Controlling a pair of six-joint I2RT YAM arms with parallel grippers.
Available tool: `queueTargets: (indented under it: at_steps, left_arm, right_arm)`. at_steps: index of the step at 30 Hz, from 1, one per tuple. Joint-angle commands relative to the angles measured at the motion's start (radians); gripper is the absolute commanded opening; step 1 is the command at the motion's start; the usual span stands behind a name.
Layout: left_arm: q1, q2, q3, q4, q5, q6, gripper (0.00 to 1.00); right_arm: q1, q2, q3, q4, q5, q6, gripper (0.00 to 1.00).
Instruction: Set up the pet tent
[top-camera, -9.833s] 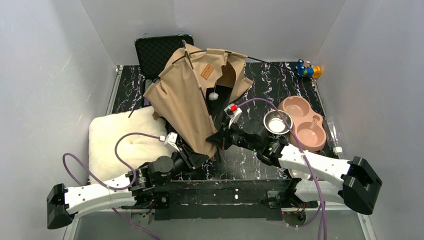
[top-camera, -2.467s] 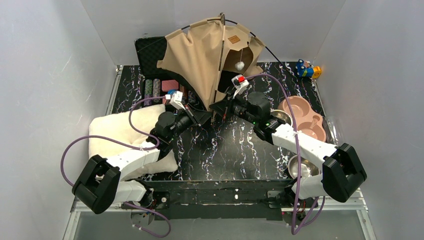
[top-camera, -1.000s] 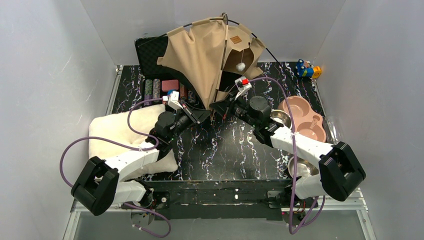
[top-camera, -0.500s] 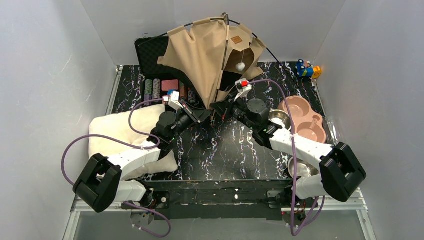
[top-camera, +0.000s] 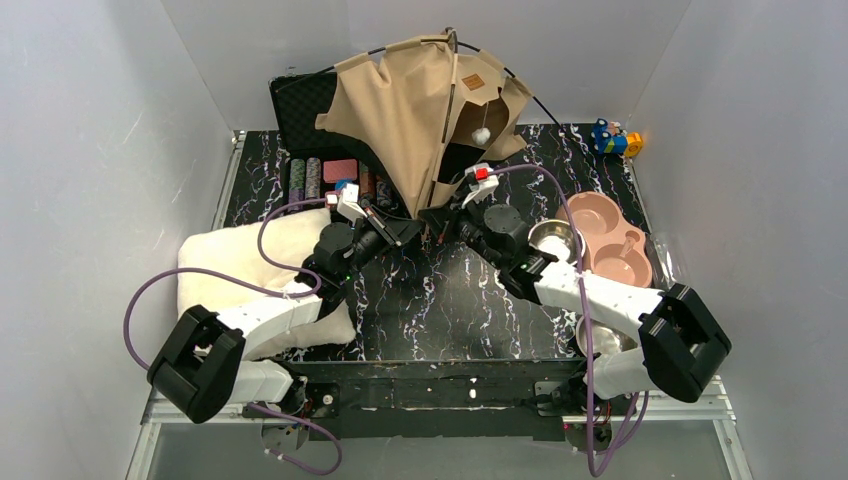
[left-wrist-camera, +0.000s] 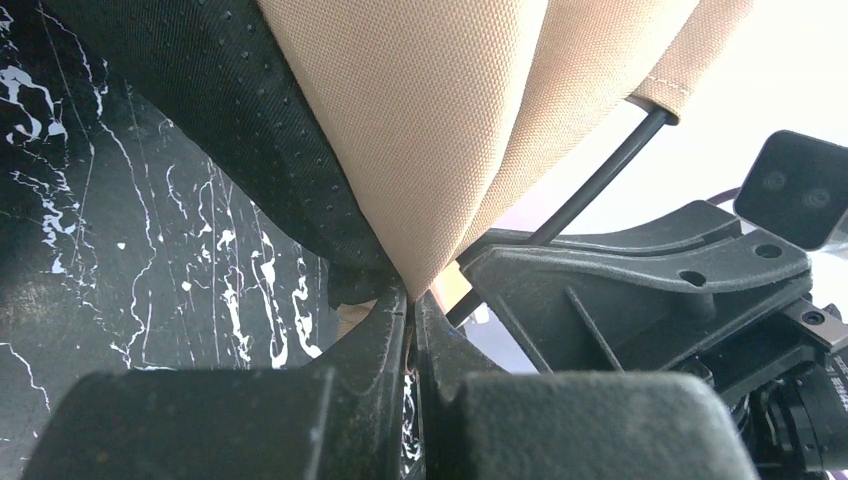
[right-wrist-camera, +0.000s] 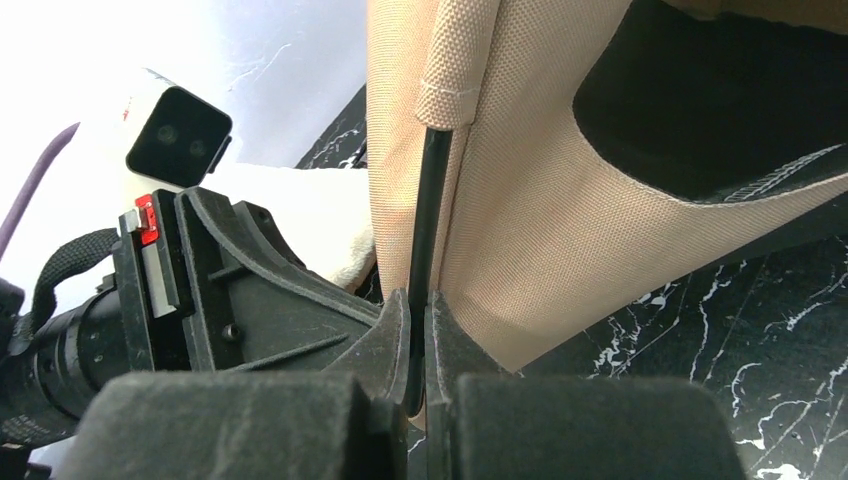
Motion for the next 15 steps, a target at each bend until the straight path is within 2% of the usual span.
queueTargets:
  at_steps: [1, 8, 15]
  left_arm:
    - [-0.031, -0.01, 0.003, -0.013, 0.062, -0.003, 0.0]
    - [-0.032, -0.033, 0.009, -0.022, 0.065, -0.012, 0.0]
    - [-0.032, -0.083, 0.014, -0.046, 0.062, -0.05, 0.0]
  right_arm:
    - [0.015, 0.016, 0.058, 0.084, 0.189, -0.053, 0.01]
    - [0.045, 0.02, 0.003, 0.123, 0.259, -0.113, 0.01]
    - [0.089, 0.014, -0.075, 0.264, 0.352, -0.217, 0.01]
